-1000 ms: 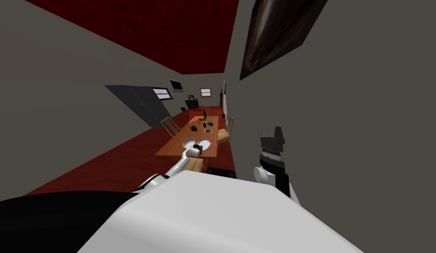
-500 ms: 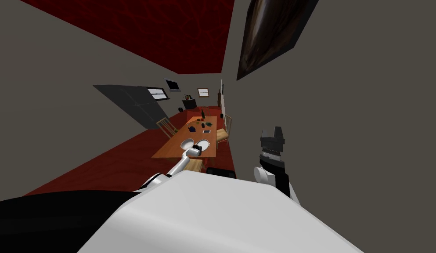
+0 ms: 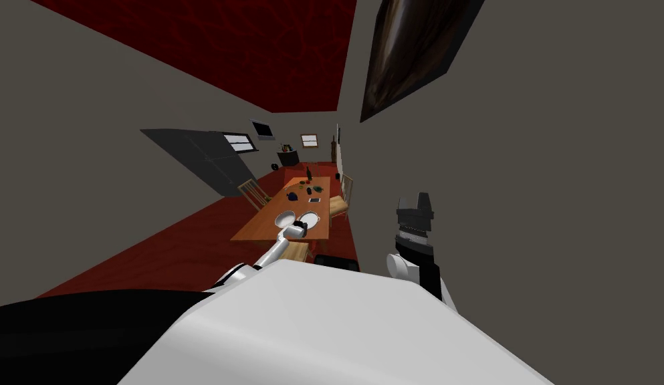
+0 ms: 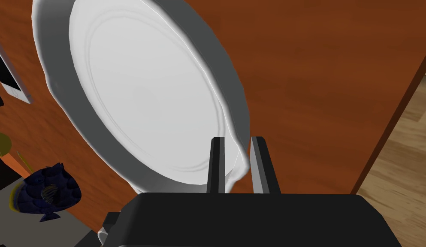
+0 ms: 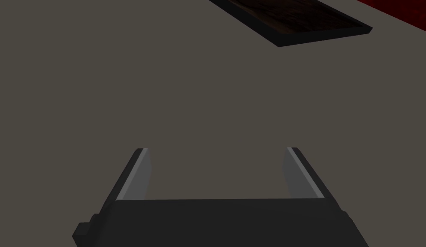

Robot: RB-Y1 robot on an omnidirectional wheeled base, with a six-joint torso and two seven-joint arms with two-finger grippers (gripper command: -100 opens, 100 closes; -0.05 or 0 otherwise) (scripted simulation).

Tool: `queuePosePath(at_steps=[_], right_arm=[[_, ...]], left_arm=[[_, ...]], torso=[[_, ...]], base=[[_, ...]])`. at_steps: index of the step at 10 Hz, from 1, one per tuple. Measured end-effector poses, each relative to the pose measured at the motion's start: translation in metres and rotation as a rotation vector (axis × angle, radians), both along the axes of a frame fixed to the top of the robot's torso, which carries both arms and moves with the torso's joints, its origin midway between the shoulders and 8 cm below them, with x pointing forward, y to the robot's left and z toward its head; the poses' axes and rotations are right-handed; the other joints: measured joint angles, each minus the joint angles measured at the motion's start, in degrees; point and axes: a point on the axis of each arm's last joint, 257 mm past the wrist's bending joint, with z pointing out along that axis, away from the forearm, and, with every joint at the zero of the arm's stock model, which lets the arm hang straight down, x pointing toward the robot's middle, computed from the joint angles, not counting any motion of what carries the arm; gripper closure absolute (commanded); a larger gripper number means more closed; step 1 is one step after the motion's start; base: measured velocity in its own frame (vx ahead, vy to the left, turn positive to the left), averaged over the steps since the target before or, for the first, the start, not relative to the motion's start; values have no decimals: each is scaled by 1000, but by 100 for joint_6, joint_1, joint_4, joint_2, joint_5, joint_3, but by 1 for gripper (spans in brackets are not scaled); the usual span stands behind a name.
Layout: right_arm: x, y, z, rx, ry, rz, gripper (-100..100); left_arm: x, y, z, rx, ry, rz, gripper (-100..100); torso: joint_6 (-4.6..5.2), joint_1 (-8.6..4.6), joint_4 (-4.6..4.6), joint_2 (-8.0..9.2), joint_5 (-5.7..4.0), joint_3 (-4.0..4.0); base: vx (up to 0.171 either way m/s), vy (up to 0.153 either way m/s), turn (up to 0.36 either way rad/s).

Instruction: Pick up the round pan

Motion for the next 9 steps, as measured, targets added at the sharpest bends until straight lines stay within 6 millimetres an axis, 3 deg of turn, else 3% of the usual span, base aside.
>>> queuePosePath(at_steps=[1, 2, 8, 9], right_arm=[[0, 0, 0, 0, 0, 0, 0], [0, 0, 0, 0, 0, 0, 0], [0, 0, 0, 0, 0, 0, 0], [0, 0, 0, 0, 0, 0, 0]], left_arm=[[0, 0, 0, 0, 0, 0, 0], [0, 0, 0, 0, 1, 0, 100], [-1, -14, 17, -1, 0, -39, 100], [-1, -15, 17, -1, 1, -39, 0]], torso=[[0, 0, 1, 1, 0, 1], [0, -1, 1, 2, -1, 1], [2, -9, 9, 10, -8, 9], [4, -9, 9, 10, -8, 10]], base=[[0, 0, 0], [3, -4, 108], [4, -6, 64], [0, 0, 0]])
